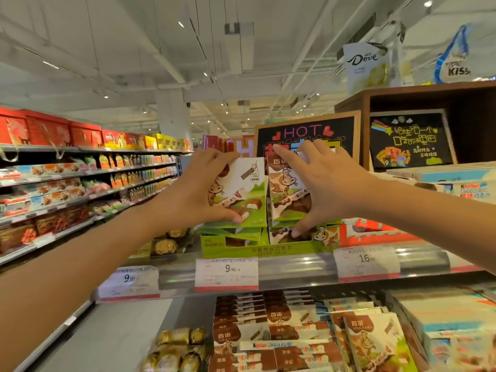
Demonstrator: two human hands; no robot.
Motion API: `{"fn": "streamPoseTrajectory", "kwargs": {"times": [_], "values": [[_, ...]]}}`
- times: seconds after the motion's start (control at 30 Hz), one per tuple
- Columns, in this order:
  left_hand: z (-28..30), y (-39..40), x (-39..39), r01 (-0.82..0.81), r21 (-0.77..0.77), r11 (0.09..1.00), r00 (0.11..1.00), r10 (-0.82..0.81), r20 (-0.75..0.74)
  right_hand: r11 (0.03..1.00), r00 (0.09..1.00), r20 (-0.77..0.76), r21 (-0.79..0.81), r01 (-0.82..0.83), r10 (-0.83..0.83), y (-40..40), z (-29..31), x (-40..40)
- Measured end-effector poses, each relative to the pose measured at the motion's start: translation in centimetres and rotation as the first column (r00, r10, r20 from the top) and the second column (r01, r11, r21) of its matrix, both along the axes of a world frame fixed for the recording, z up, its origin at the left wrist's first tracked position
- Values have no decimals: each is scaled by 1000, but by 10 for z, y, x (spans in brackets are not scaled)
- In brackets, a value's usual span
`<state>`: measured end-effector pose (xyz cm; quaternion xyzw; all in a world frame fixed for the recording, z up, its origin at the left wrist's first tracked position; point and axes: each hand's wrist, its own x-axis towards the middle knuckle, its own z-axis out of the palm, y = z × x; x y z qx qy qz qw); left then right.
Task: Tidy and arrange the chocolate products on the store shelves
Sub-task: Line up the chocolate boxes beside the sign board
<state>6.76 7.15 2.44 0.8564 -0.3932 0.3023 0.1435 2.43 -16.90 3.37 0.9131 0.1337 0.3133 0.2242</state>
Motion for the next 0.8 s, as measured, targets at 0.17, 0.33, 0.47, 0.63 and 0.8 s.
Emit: {"fn": "streamPoseTrajectory", "kwargs": {"times": [0.17,0.33,0.47,0.63,0.8], "values": [[-3,-7,-1,-55,131,990,993,40,115,1000,999,44,2,-23,22,-6,-5,3],[2,-11,0,-130,147,981,992,128,21,995,996,70,70,-64,60,-8,-8,11],[12,-16,-6,-215,208,954,975,222,-7,970,995,43,221,-101,93,-4,-6,14],[31,-21,-7,-197,281,939,964,237,-116,897,979,-66,417,-149,194,-5,13,14],[43,-32,-2,-224,357,907,942,296,-160,924,931,-306,375,-74,199,-12,41,18]]}}
